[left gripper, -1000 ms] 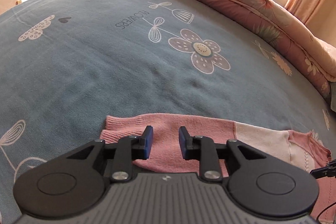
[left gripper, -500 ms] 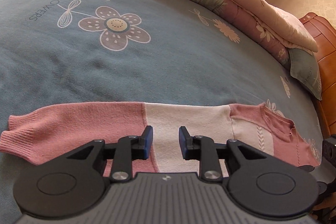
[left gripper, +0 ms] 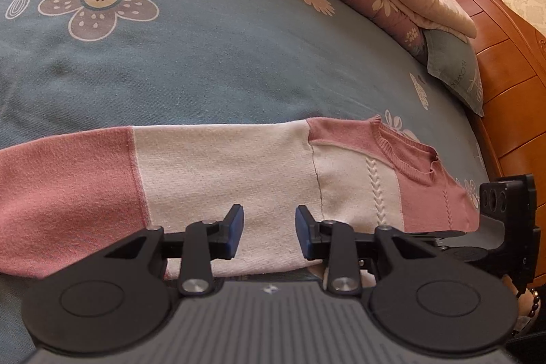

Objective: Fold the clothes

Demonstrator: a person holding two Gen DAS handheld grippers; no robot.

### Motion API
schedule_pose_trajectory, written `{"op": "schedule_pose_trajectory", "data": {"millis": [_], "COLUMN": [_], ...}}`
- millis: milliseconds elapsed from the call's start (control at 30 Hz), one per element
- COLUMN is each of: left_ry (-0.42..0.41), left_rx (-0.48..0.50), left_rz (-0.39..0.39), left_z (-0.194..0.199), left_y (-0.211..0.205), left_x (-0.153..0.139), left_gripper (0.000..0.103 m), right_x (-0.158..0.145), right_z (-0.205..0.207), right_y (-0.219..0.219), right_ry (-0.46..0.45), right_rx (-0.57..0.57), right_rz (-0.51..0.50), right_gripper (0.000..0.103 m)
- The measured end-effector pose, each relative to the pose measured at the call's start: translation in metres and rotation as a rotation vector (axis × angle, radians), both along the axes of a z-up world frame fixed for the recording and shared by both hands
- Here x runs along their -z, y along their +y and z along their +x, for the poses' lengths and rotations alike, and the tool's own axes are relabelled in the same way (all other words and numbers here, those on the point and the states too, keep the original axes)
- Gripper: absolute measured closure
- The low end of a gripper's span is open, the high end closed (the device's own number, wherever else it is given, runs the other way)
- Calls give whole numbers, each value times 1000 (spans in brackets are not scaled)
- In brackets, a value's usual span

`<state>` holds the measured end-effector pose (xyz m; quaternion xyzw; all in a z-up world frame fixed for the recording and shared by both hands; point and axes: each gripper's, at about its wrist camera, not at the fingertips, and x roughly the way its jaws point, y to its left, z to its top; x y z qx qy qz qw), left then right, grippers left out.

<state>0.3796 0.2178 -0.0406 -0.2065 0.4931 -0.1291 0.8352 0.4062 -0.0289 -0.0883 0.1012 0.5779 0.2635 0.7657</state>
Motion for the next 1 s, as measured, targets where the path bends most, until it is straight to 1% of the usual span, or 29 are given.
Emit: {"op": "schedule_pose_trajectory", "data": {"millis": [33, 67, 133, 200, 233, 267, 300, 333, 400, 433, 533, 600, 633, 667, 733, 800, 833, 867, 933, 967, 1000], "left_ry": [3, 5, 10, 4, 1, -3, -6, -8, -12, -15, -25, -39, -40, -33, -17, 17, 36, 57, 94, 109, 116], "left_rx": [0, 0, -1, 2, 6, 13, 21, 32, 66, 92, 187, 261, 283, 296, 321, 324, 311, 289, 233, 190, 146], "left_rz": [-2, -4, -14, -24, -28, -31, -33, -32, -28, -11, 74, 133, 119, 77, -6, -93, -98, -71, -8, 38, 48], "left_z": [0, 0, 2, 5, 7, 9, 11, 14, 20, 24, 33, 36, 36, 37, 39, 39, 38, 38, 37, 37, 35], "left_y": [1, 2, 4, 6, 6, 6, 5, 3, -5, -12, -41, -66, -77, -88, -110, -130, -138, -145, -154, -154, -152], "left_x": [1, 1, 1, 0, -1, -2, -2, -3, -4, -4, -6, -6, -6, -5, -3, 6, 13, 22, 38, 45, 46], "left_gripper": [71, 71, 71, 70, 70, 69, 66, 64, 63, 63, 63, 63, 63, 63, 60, 52, 51, 49, 51, 64, 64], "right_x": [-1, -3, -6, -12, -19, -25, -31, -38, -46, -47, -43, -36, -32, -28, -21, -17, -16, -17, -22, -24, -27], "right_z": [-2, -4, -4, -3, -4, -4, -5, -7, -11, -13, -21, -30, -34, -39, -48, -56, -60, -65, -73, -77, -81], "right_y": [5, 10, 15, 10, 5, 0, -6, -13, -28, -37, -62, -80, -91, -102, -122, -137, -142, -148, -163, -170, -178], "right_ry": [-23, -41, -44, -22, -29, -36, -45, -61, -91, -98, -117, -123, -125, -126, -107, -95, -93, -96, -103, -106, -109], "right_rx": [-20, -38, -60, -51, -39, -27, -13, 7, 53, 78, 145, 172, 185, 199, 231, 243, 244, 237, 228, 223, 220], "right_rz": [3, 2, -20, -23, -18, -13, -13, -31, -104, -151, -330, -425, -469, -502, -482, -457, -447, -434, -409, -396, -388], "right_gripper": [48, 43, 42, 43, 43, 43, 43, 43, 40, 37, 31, 30, 30, 30, 30, 30, 30, 30, 28, 27, 25]}}
